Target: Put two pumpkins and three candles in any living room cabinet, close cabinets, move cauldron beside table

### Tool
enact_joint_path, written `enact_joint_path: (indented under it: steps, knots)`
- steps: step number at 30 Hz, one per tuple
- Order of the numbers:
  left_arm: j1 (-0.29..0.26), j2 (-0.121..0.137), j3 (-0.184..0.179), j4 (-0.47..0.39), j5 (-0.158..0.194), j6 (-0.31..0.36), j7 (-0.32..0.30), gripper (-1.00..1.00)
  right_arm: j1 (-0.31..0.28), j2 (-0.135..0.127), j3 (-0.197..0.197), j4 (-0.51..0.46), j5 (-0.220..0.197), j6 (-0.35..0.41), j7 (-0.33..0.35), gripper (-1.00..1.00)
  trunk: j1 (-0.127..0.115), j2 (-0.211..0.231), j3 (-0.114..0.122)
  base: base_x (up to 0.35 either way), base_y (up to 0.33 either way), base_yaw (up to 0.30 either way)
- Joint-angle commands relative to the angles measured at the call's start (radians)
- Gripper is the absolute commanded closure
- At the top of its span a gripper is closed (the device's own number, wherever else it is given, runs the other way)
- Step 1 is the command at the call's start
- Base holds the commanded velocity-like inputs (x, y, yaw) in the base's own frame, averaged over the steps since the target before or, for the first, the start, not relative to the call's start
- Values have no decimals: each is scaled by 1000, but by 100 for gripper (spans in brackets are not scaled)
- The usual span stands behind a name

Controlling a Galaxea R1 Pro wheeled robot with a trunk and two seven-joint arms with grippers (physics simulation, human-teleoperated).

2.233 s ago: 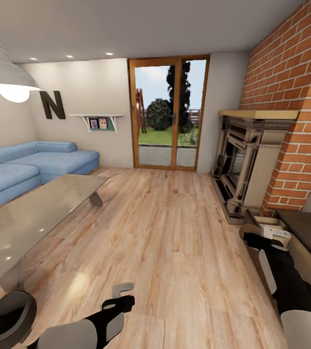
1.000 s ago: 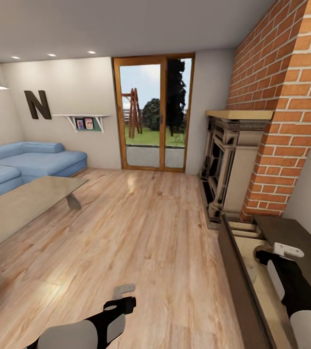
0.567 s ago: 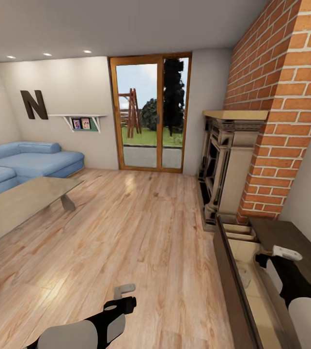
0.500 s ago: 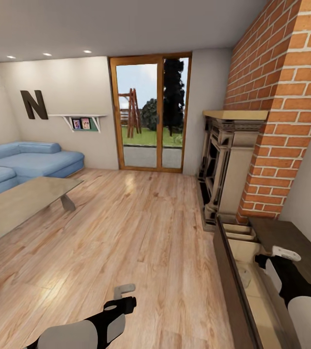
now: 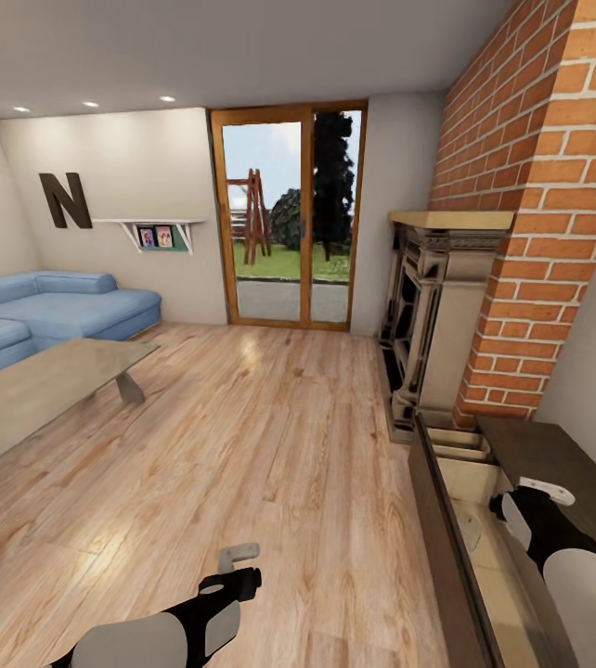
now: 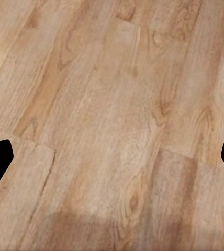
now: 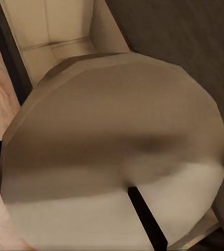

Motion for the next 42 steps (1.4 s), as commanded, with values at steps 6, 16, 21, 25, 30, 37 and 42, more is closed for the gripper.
enact_joint_path:
  steps: [6, 16, 21, 25, 30, 37, 42]
  knots:
    - [-1, 0, -8, -3, 8, -5, 5, -100, -1, 1, 6, 4, -3, 7, -12, 100, 0, -1, -1, 183, 0, 0]
    - [-1, 0, 68, 1, 8, -3, 8, -100, -1, 5, 14, 21, 39, 8, -8, 100, 0, -1, -1, 47, 0, 0]
    - [0, 0, 116, -10, 8, -11, 5, -100, -13, 18, 21, 17, 55, 19, -13, 100, 0, -1, -1, 1, 0, 0]
    - [0, 0, 124, -15, 8, -11, 5, -100, -12, 30, 21, 17, 55, 39, -13, 100, 0, -1, -1, 0, 0, 0]
    - [0, 0, 141, -28, 8, -11, 5, -100, -12, 28, 22, 16, 55, 36, -14, 100, 0, -1, -1, 0, 0, 0]
    - [0, 0, 179, -33, 8, -10, 5, -100, -13, 27, 22, 15, 55, 35, -15, 100, 0, -1, -1, 0, 0, 0]
    - [0, 0, 183, -33, 8, -9, 5, -100, -13, 26, 22, 15, 55, 35, -15, 100, 4, -8, -4, 0, 0, 0]
